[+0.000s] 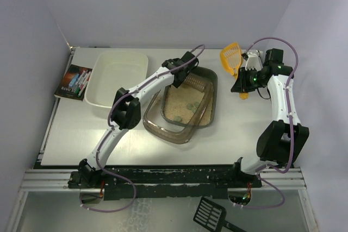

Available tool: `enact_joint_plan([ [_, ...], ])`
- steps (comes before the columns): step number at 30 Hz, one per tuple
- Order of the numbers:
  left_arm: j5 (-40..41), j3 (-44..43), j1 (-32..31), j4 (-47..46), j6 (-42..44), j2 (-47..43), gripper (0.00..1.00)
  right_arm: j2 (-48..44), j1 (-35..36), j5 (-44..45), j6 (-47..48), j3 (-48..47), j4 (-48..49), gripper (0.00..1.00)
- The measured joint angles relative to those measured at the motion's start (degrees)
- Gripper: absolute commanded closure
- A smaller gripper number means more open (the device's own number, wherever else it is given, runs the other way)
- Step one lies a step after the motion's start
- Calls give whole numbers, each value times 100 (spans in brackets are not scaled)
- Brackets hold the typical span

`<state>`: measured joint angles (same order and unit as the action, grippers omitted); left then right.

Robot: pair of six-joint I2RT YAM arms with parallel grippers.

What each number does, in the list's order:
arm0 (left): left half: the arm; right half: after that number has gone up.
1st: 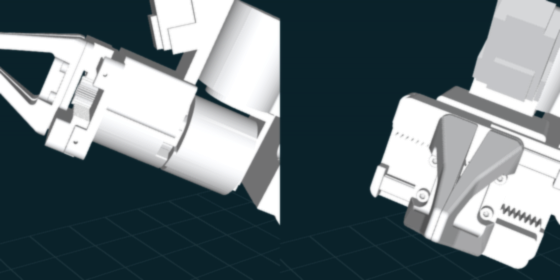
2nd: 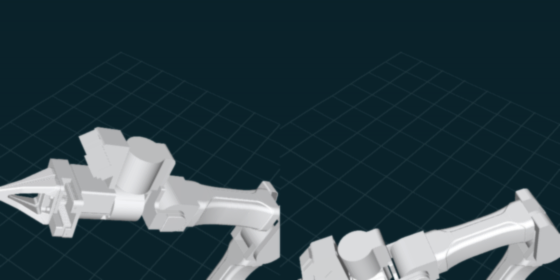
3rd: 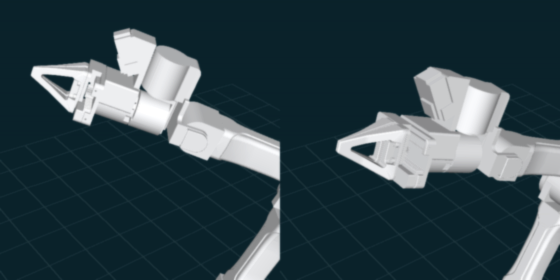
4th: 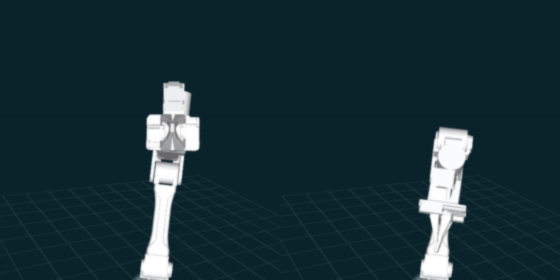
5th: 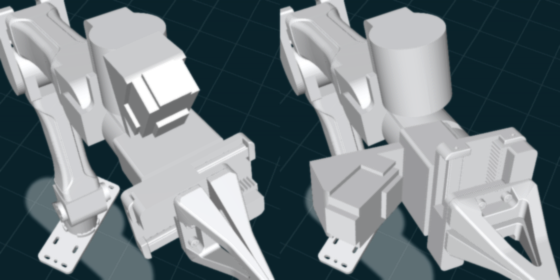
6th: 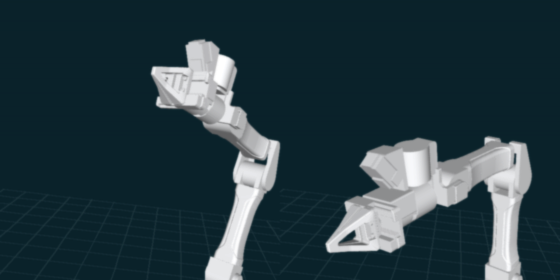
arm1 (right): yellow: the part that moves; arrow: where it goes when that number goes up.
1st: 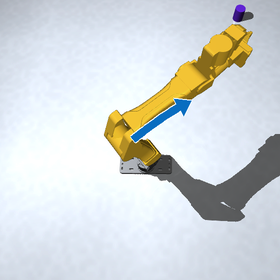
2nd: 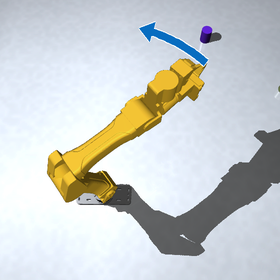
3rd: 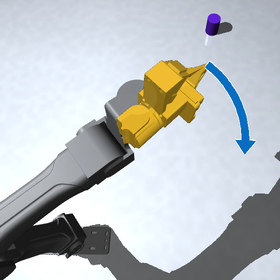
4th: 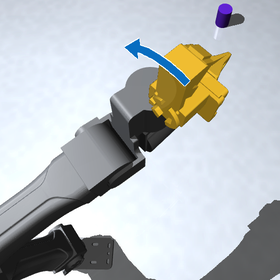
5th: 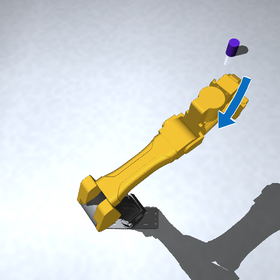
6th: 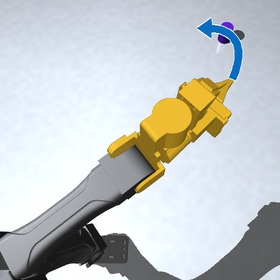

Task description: Clean the litter box

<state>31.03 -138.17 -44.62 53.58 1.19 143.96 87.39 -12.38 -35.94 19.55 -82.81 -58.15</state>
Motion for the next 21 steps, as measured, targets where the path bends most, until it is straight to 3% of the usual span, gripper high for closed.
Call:
enact_joint_plan([
  [5, -269, -101, -2, 155, -197, -201, 42, 0, -4, -33, 2, 0, 0, 100],
  [9, -511, -133, -2, 260, -337, -247, 50, 0, -4, -37, 2, 0, 0, 100],
  [21, -409, 273, -15, 175, -208, -339, 44, 0, -7, -72, 2, 0, 0, 100],
])
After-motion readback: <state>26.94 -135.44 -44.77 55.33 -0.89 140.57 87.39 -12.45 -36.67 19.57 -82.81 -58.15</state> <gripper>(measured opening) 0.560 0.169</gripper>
